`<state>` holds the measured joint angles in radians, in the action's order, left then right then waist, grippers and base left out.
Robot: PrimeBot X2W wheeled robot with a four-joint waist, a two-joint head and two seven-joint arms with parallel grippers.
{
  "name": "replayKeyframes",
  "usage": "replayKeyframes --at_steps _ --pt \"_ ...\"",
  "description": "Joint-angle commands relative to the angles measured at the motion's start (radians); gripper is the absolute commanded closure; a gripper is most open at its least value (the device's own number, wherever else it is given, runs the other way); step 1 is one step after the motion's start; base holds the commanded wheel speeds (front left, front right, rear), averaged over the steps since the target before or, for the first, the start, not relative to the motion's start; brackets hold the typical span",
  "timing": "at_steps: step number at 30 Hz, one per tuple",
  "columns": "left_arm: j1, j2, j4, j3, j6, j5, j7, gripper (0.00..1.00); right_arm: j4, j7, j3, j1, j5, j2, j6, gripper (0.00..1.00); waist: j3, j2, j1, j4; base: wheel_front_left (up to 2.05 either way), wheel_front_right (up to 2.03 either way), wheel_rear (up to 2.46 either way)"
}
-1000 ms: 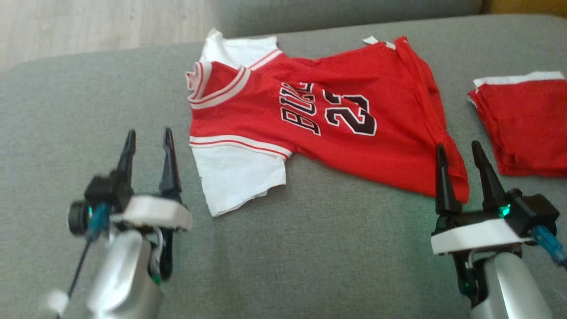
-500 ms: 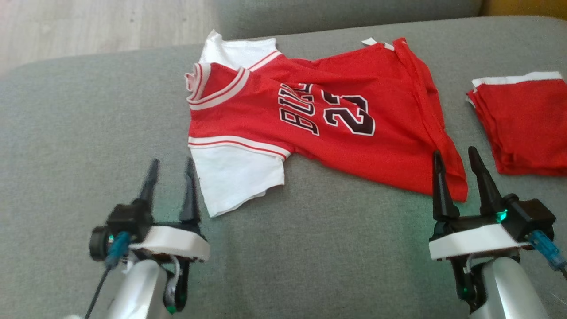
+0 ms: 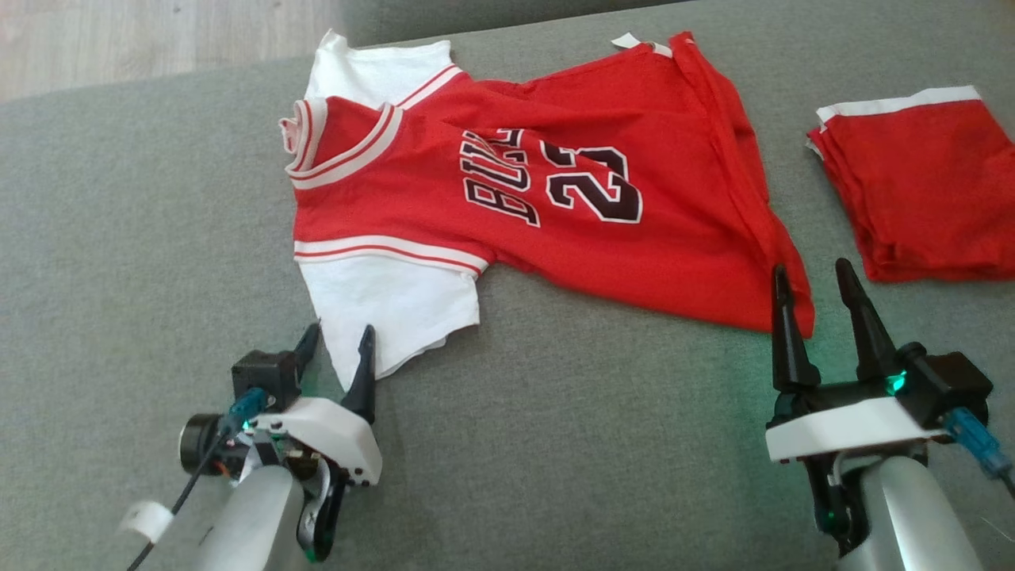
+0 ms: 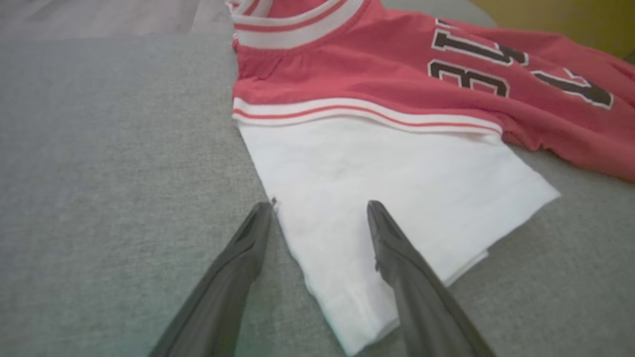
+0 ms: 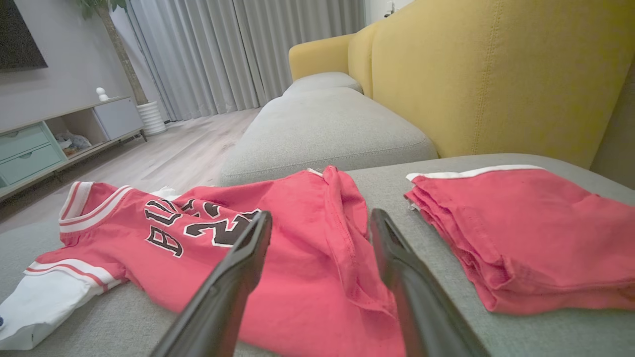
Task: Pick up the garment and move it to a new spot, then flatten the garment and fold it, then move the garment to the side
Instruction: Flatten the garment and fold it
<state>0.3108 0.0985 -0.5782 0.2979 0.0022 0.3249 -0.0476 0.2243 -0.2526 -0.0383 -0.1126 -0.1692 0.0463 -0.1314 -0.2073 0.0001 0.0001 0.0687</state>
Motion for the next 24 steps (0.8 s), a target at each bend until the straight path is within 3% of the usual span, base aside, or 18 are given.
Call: replayKeyframes --at_steps 1,8,16,17,18,24 --pt "0.026 0.021 0.022 -0.024 0.003 0.007 0.012 0.0 -0.025 -0.009 -0.021 -0.032 -0.008 0.004 0.001 0.0 0.0 -0.0001 -0.0001 0.004 0.0 0.0 0.0" --pt "0.007 0.037 0.001 -0.008 0.051 -0.007 0.116 0.0 -0.012 -0.009 -0.017 -0.03 -0.013 0.004 0.001 0.0 0.017 -0.0001 -0.0001 0.007 0.0 0.0 0.0" --pt "-0.035 0.037 0.059 0.043 0.026 0.002 0.229 0.0 -0.002 -0.009 -0.021 -0.026 -0.019 0.004 0.001 0.0 0.04 -0.0001 -0.0001 0.004 0.0 0.0 0.0" --pt "-0.038 0.04 0.065 0.046 0.023 0.003 0.24 0.55 -0.001 -0.009 -0.022 -0.026 -0.021 0.004 0.001 0.0 0.041 -0.0001 -0.0001 0.005 0.0 0.0 0.0" --pt "-0.041 0.041 0.074 0.048 0.022 0.005 0.244 1.0 0.0 -0.009 -0.023 -0.027 -0.022 0.004 0.001 0.0 0.043 -0.0001 -0.0001 0.006 0.0 0.0 0.0" --pt "-0.041 0.046 0.145 0.021 0.038 0.02 0.187 1.0 0.006 -0.009 -0.018 -0.021 -0.025 0.004 0.001 0.0 0.053 -0.0001 -0.0001 0.01 0.0 0.0 0.0"
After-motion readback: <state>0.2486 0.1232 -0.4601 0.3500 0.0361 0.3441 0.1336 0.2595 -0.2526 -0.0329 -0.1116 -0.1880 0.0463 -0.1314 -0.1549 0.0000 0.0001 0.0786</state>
